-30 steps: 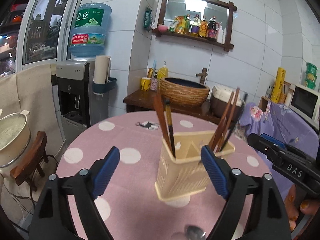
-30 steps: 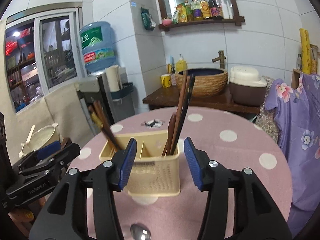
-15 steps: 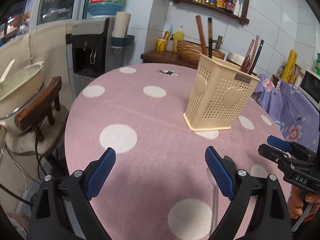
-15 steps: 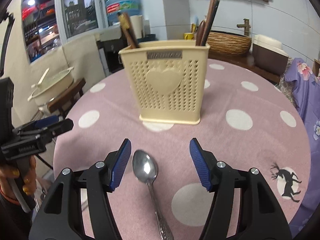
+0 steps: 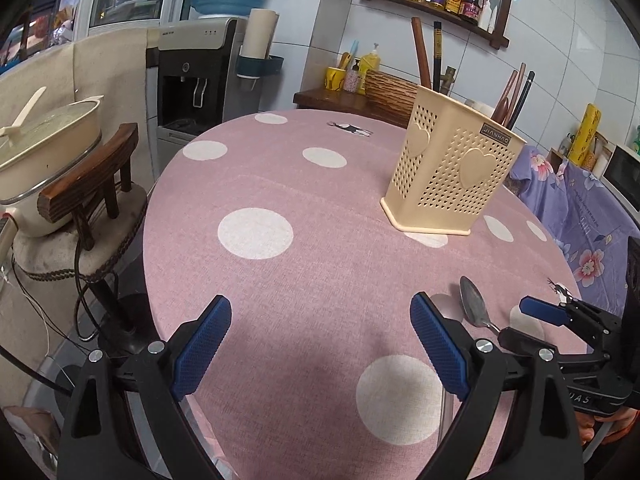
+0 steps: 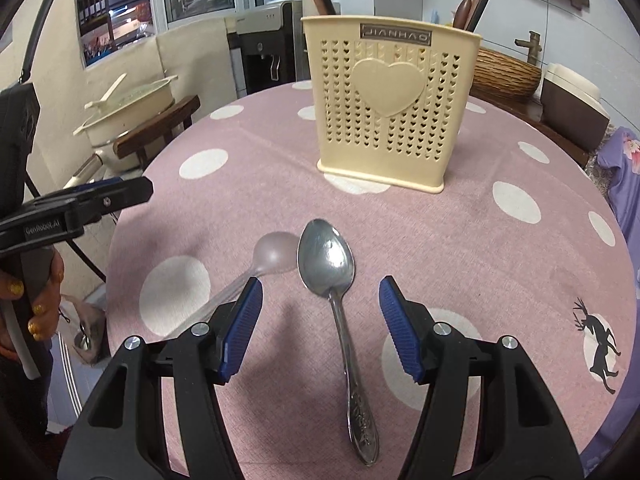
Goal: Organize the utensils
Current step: 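Move both tools down to the two spoons on the table, then grasp the steel spoon with the right tool while the left tool grasps the white plastic spoon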
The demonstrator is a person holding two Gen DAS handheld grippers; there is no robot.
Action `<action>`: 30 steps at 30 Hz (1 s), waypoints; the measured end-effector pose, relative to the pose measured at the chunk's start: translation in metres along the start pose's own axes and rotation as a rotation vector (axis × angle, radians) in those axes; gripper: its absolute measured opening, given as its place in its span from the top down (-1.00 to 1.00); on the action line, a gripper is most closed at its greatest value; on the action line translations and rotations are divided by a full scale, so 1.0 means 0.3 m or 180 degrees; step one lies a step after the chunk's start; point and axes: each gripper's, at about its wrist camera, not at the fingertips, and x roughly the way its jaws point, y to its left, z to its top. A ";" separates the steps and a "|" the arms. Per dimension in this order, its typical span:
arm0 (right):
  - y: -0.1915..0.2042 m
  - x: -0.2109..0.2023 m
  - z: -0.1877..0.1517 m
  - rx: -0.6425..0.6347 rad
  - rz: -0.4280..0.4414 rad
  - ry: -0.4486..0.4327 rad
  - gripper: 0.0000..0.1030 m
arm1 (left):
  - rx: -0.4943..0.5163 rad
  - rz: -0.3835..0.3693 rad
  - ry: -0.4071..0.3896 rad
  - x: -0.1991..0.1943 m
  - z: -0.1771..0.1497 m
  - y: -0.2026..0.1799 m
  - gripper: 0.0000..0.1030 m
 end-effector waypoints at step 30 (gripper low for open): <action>-0.011 0.167 0.090 -0.0191 0.0037 0.0327 0.25 | 0.0176 -0.0147 0.0200 0.022 -0.051 -0.083 -0.74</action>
